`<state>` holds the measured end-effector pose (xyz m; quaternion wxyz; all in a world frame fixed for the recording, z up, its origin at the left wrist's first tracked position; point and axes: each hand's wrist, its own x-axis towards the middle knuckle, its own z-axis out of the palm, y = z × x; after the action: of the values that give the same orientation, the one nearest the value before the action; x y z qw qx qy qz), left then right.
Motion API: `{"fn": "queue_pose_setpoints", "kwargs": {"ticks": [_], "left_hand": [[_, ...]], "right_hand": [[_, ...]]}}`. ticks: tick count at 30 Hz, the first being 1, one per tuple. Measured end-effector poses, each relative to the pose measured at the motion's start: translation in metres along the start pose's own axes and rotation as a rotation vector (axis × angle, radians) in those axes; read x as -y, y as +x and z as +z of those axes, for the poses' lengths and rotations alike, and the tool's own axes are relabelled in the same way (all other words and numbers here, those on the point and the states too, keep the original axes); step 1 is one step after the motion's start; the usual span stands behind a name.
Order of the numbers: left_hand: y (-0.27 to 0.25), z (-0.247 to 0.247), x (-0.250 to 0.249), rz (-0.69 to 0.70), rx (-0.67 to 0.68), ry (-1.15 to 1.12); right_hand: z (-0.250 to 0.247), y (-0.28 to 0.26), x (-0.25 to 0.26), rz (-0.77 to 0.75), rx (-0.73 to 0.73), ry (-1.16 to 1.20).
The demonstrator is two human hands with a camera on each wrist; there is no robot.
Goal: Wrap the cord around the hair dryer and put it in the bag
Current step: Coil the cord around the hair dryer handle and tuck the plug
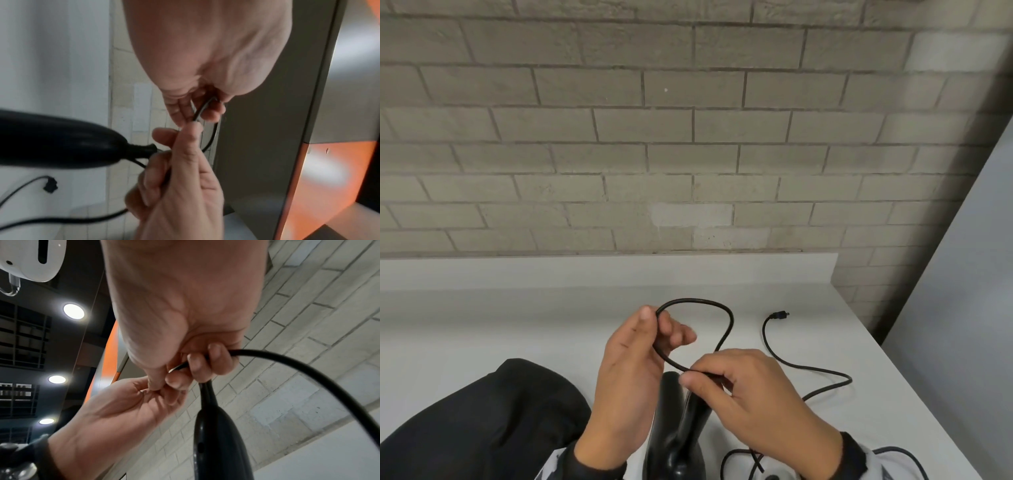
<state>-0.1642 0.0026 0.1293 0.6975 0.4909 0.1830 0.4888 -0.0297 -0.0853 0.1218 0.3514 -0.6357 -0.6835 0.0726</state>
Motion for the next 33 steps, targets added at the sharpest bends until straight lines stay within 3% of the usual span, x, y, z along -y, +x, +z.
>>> {"fn": "queue_pose_setpoints", "kwargs": {"ticks": [4,8,14,20,24,28,33], "left_hand": [[0.001,0.004,-0.016,-0.143,-0.071,-0.249],[0.008,-0.011,-0.026,-0.144,-0.083,-0.295],[0.008,-0.020,-0.035,-0.145,-0.080,-0.288],[0.007,-0.029,-0.044,-0.126,-0.096,-0.306],[0.008,-0.037,-0.045,-0.118,-0.051,-0.233],[0.008,-0.040,-0.039,-0.114,0.128,-0.080],[0.008,-0.037,-0.034,-0.096,0.203,0.032]], "right_hand": [[0.003,-0.003,-0.009,-0.006,-0.009,0.225],[0.001,-0.020,-0.031,0.104,0.031,0.529],[-0.004,-0.029,-0.063,0.211,0.314,0.414],[-0.015,-0.027,-0.090,0.390,0.452,0.617],[-0.014,-0.021,-0.094,0.525,0.188,0.677],[-0.012,-0.005,-0.080,0.549,-0.096,0.700],[-0.021,0.013,-0.056,0.571,-0.256,0.681]]}}
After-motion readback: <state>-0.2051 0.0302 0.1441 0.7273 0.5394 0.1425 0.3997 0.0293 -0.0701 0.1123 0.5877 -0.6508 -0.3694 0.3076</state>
